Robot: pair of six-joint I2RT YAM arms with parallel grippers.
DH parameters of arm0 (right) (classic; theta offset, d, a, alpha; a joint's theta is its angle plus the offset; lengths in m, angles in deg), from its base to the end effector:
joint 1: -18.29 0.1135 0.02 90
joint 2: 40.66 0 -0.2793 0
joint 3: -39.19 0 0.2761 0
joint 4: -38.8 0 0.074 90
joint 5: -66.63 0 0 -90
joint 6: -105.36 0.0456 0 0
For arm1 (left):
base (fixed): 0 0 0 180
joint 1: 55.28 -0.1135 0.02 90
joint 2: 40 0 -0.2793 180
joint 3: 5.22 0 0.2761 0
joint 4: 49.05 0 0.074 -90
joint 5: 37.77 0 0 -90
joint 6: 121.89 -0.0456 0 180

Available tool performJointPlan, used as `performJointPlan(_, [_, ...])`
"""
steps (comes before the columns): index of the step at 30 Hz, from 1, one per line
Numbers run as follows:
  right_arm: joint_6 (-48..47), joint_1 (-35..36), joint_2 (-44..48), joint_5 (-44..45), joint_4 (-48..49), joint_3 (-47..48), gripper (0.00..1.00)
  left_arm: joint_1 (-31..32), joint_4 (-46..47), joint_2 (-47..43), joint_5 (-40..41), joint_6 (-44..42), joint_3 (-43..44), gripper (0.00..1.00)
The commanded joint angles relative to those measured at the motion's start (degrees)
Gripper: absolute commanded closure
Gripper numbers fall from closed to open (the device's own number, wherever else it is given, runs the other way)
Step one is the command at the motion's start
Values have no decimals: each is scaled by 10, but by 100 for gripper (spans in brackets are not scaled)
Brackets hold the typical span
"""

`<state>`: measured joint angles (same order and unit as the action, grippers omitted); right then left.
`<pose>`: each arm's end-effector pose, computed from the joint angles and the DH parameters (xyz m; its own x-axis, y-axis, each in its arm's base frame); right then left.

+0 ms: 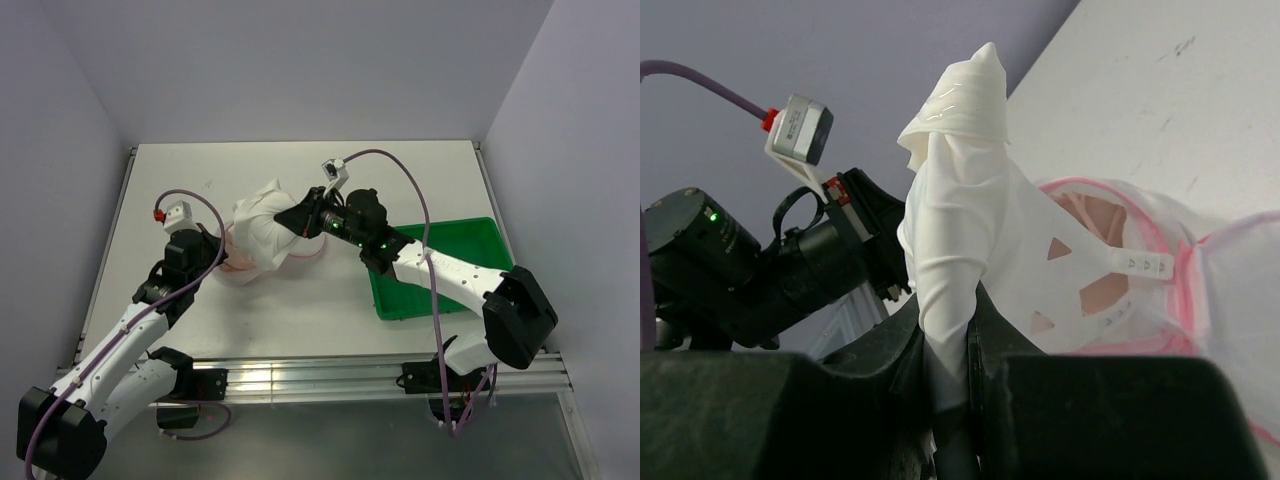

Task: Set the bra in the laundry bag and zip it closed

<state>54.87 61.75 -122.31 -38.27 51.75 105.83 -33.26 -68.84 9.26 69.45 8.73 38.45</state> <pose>0.2562 0.2590 0.3141 -0.5617 0.3147 -0.7651 -0.6401 0.4205 0.6429 0.2078 -0.0695 0.2478 -0.3733 -0.5198 -0.7684 -0.1751 0.8529 -0.4919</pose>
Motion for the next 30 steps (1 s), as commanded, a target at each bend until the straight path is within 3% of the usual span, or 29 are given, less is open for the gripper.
performJointPlan(1, [12, 8, 1, -12, 65, 17, 100, -2, 31, -7, -11, 10, -5, 100])
performJointPlan(11, [29, 11, 7, -16, 81, 52, 100, -2, 29, -23, -10, 13, -12, 100])
performJointPlan(30, [-10, 12, -92, 50, 61, 15, 100, -2, 27, -40, -2, 13, -21, 100])
